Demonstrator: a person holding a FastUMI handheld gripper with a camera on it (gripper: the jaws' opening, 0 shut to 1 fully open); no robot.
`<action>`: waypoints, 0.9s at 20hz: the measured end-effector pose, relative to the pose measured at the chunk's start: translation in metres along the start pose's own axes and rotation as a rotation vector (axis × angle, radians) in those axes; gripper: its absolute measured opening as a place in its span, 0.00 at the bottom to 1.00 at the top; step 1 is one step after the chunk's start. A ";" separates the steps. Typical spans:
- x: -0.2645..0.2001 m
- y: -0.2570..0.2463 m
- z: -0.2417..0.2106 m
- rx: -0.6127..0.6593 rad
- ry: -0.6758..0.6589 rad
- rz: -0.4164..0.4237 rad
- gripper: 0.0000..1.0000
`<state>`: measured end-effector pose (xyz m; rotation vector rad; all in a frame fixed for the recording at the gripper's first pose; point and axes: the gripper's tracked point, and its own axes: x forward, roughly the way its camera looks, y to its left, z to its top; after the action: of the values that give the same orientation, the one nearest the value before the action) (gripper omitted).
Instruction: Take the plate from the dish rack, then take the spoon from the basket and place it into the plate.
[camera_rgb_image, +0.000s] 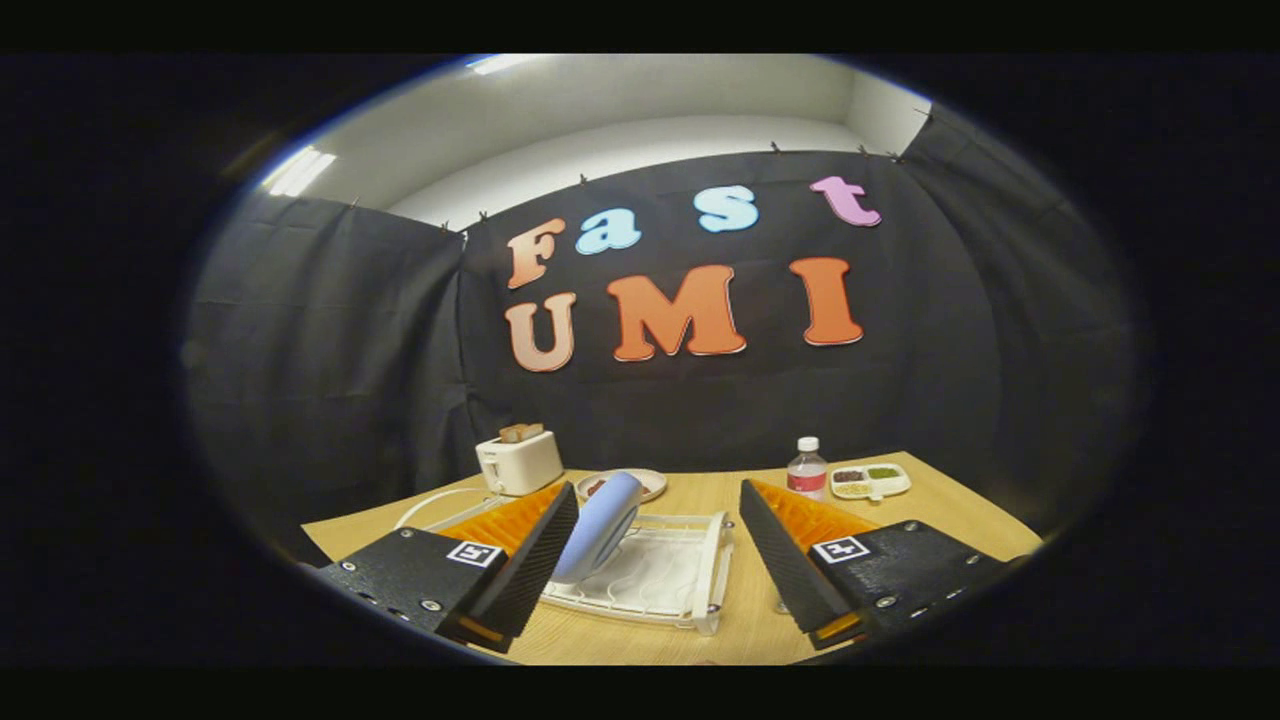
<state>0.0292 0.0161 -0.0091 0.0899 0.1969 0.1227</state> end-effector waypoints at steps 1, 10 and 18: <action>0.005 -0.003 -0.009 0.013 0.063 0.003 0.97; 0.033 -0.011 -0.028 0.233 0.369 0.044 0.97; 0.062 -0.011 -0.040 0.179 0.510 0.011 0.95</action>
<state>0.0827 0.0163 -0.0613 0.2378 0.7169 0.1378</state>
